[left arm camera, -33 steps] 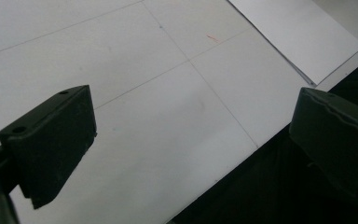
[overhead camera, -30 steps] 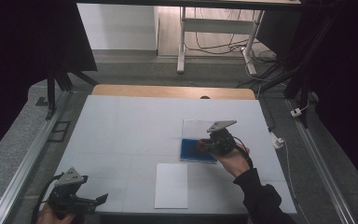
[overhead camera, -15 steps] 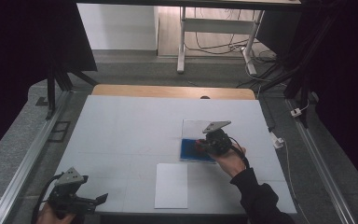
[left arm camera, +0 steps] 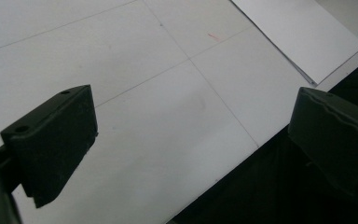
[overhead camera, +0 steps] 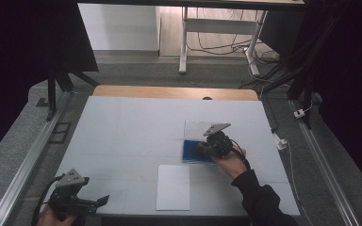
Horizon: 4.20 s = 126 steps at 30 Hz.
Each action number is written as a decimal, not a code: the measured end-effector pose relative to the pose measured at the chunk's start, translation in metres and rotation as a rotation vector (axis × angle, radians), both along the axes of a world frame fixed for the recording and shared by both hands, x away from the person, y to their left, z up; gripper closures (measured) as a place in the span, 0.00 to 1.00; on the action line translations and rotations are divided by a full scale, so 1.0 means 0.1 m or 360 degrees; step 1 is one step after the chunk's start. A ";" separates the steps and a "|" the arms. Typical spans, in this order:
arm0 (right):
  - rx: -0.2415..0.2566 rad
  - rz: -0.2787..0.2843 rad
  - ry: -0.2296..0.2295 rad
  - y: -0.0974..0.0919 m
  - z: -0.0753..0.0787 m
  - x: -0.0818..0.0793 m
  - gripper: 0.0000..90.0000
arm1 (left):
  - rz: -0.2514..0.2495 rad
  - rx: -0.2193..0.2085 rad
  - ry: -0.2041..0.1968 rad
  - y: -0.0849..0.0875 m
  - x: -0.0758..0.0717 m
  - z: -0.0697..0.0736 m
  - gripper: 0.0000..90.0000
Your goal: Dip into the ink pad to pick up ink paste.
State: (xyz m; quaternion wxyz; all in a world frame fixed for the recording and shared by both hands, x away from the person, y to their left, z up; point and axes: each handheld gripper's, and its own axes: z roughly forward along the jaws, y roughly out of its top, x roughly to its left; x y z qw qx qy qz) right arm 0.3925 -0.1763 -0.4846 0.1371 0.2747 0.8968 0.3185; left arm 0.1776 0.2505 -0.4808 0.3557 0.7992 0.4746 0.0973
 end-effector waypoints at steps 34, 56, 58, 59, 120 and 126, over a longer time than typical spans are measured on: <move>0.0084 -0.0061 0.0062 -0.03 -0.05 0.04 0.90 | -0.0002 0.0010 0.0016 -0.01 0.01 0.00 0.02; 0.0128 -0.0053 -0.0026 -0.08 0.14 -0.02 0.89 | 0.0001 -0.0008 0.0012 0.00 0.01 0.00 0.03; 0.0124 -0.0070 -0.0052 -0.10 0.17 -0.03 0.89 | 0.0001 -0.0008 0.0012 0.00 0.01 0.00 0.03; 0.0124 -0.0070 -0.0052 -0.10 0.17 -0.03 0.89 | 0.0001 -0.0009 0.0012 0.00 0.01 0.00 0.03; 0.0090 -0.0143 0.0062 -0.15 -0.05 0.06 0.89 | -0.0009 -0.0007 0.0017 0.00 0.02 0.00 0.03; 0.0053 -0.0149 0.0037 -0.12 -0.03 0.04 0.89 | -0.0010 -0.0004 0.0015 0.00 0.02 0.00 0.03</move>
